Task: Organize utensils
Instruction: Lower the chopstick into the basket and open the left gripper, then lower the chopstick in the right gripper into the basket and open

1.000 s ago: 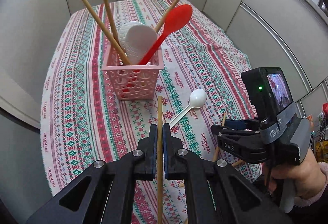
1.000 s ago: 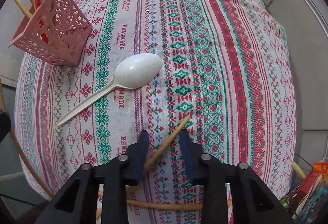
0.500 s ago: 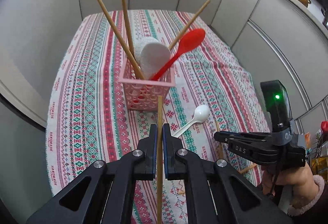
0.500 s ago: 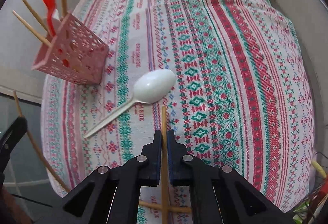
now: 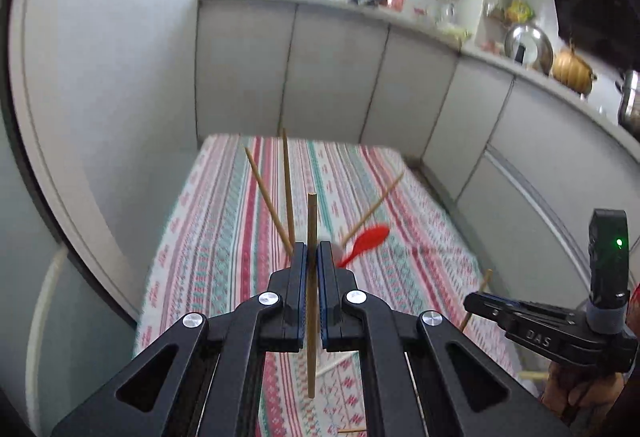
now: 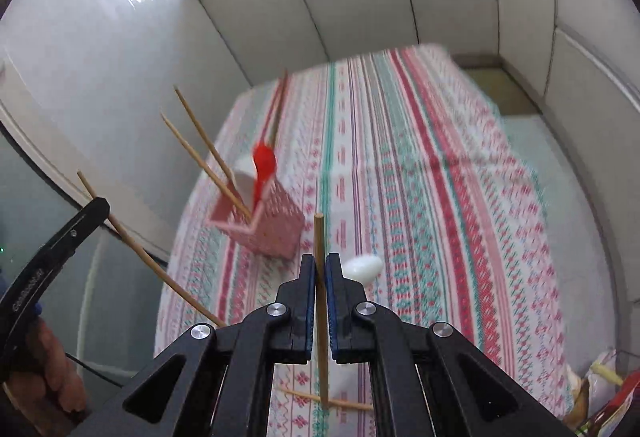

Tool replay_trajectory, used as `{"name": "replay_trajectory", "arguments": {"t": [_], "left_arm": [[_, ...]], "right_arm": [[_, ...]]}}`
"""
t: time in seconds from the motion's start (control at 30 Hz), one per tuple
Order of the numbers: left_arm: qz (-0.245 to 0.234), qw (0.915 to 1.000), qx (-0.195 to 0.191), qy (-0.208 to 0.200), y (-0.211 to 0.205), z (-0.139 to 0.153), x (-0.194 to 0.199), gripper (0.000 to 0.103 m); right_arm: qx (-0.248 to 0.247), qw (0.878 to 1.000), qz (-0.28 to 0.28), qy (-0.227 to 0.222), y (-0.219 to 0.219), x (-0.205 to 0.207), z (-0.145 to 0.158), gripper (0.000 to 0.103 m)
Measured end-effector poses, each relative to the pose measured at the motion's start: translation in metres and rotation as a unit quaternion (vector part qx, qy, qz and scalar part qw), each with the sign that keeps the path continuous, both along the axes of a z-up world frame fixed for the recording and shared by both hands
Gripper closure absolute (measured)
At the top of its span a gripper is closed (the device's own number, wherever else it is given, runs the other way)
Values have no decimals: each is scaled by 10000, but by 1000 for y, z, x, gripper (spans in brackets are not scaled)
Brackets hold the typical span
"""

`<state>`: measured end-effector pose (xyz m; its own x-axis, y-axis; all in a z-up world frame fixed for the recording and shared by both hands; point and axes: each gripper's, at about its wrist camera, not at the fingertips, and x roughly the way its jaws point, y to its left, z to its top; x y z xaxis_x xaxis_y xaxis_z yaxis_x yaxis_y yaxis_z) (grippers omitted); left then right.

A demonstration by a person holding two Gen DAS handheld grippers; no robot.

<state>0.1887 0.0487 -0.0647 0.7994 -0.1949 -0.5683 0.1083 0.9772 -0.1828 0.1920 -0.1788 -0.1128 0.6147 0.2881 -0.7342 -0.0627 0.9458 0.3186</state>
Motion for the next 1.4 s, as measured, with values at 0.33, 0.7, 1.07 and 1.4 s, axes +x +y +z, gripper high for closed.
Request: {"name": "replay_trajectory", "arguments": {"t": [0.33,0.7,1.07,1.4], "left_arm": [[507,9879,-276,-1443,-3,54,-11,98],[504,9885,-78,-1426,-22,22,37,98],[104,9984,-178,-531,-35,-26,80,96],[-144,9992,-364,61,-25,-28,64,44]], "right_arm": [[171,9948,-330,-947,-21,-7,51,98],[345,9948,-409,-862,-36,0,48,98],[347,9950,-422,-831,-41,-4,46,98],[404,9936,-354,-997,-34,-8,56,98]]}}
